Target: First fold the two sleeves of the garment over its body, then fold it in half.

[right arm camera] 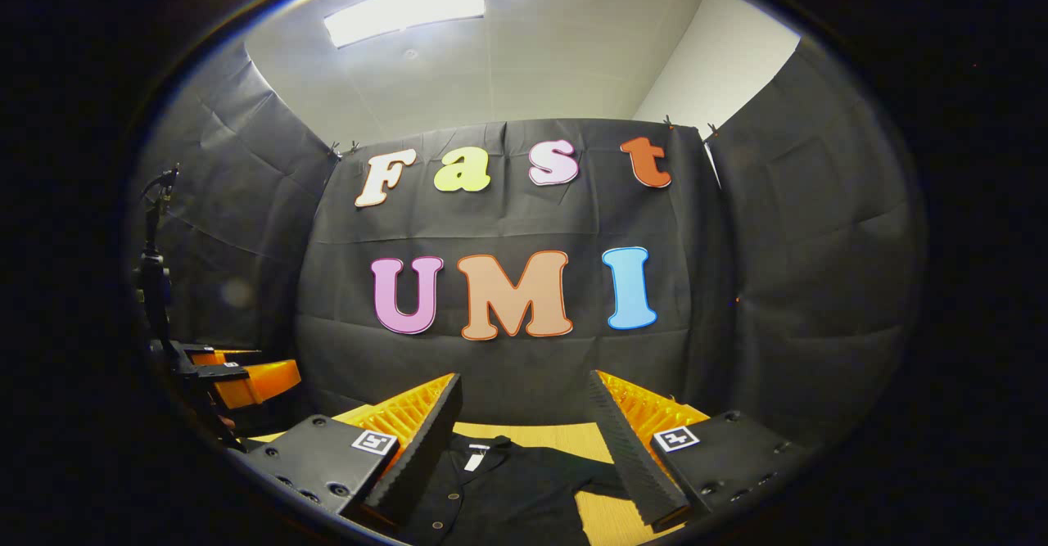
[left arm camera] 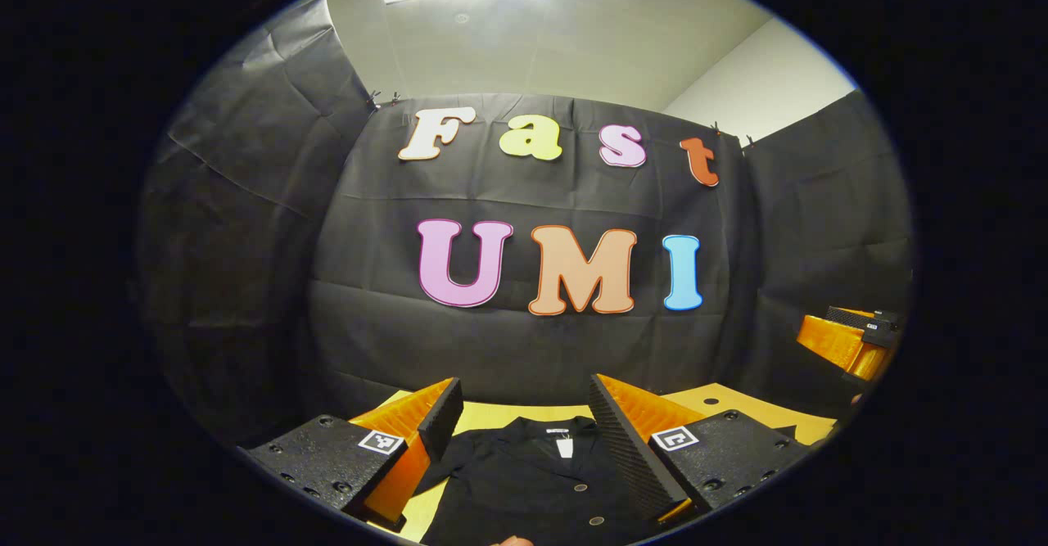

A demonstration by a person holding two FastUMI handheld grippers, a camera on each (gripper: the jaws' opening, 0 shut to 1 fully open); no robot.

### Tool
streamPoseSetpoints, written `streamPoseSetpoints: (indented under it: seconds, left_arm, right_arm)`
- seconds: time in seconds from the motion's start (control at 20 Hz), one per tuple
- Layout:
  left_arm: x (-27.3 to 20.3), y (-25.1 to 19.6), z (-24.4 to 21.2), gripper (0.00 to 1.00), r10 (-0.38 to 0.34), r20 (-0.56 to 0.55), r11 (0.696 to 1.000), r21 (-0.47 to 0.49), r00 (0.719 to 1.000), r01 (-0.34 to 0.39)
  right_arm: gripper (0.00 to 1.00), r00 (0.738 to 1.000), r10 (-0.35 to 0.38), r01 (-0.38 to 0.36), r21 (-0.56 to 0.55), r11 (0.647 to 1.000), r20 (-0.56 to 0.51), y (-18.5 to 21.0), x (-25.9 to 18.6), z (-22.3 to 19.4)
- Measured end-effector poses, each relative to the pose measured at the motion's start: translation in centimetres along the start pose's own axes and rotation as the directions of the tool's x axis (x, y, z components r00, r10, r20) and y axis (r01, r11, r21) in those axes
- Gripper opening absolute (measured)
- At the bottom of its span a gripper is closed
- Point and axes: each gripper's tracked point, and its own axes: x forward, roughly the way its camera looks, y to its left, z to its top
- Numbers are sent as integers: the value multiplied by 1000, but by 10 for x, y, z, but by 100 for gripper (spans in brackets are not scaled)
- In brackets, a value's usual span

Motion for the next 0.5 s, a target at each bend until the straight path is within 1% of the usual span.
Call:
streamPoseSetpoints:
  seconds: [0.05, 0.1, 0.15, 0.35, 0.4, 0.45, 0.5]
  left_arm:
    - [-1, 2, 2, 97, 4, 3, 1000, 4, 1000, -4]
    - [-1, 4, 5, 94, 9, 10, 1000, 11, 1000, -9]
    - [-1, 7, 6, 94, 12, 16, 1000, 19, 1000, -12]
    - [-3, 11, 6, 94, 14, 16, 999, 30, 1000, -14]
    - [-3, 12, 5, 97, 15, 13, 999, 33, 1000, -15]
    - [-2, 14, 6, 94, 18, 13, 999, 36, 1000, -19]
    - [-1, 15, 7, 94, 17, 12, 999, 39, 1000, -18]
  right_arm:
    - [97, 1000, -2, 2, -3, 1000, -1, 0, 1, 1]
    - [96, 1000, -7, 7, 0, 1000, 1, -1, 1, 2]
    - [98, 1000, -10, 10, 5, 1000, 4, -1, 0, 2]
    - [96, 1000, -16, 16, 5, 1000, -1, -1, 1, -1]
    - [96, 1000, -16, 16, 0, 1000, -1, -1, 1, -1]
    - [96, 1000, -19, 18, -5, 1000, -2, -2, 2, 0]
    - [96, 1000, -17, 17, -7, 1000, -6, -3, 2, -1]
